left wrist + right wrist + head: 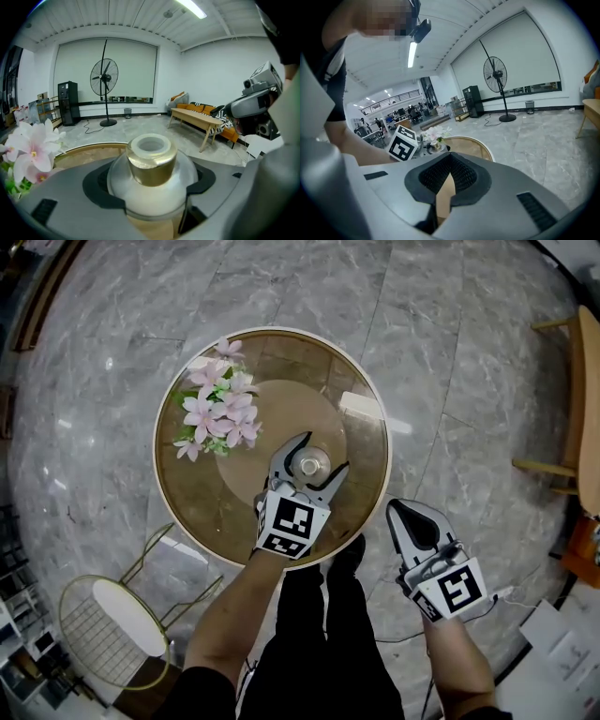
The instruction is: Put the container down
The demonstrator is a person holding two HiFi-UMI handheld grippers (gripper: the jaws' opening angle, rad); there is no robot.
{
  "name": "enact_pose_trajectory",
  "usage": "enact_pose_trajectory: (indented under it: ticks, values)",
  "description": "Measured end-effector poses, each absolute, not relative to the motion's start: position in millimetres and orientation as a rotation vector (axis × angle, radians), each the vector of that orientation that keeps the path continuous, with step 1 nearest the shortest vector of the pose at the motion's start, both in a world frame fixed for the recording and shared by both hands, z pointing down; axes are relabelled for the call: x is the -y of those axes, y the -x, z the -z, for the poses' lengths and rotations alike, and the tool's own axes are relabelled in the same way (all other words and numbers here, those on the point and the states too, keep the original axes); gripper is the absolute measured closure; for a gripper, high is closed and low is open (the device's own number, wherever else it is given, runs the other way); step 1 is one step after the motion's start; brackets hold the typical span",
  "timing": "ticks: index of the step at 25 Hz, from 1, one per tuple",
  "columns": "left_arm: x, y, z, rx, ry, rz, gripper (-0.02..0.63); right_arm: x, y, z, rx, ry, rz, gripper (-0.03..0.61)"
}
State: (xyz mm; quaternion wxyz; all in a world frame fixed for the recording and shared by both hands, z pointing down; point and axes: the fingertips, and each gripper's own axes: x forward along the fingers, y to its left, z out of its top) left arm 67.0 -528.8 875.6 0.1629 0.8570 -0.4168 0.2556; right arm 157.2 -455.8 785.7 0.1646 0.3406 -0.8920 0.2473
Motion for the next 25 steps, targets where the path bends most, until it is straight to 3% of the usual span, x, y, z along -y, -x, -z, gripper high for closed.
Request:
enact_pose_trajectory:
  ticks: [25]
  values:
    - [606, -103, -959, 1.162, -2.468, -0.785, 0.265, 471, -186, -848, 2.505, -0.968, -0.723, 0.565]
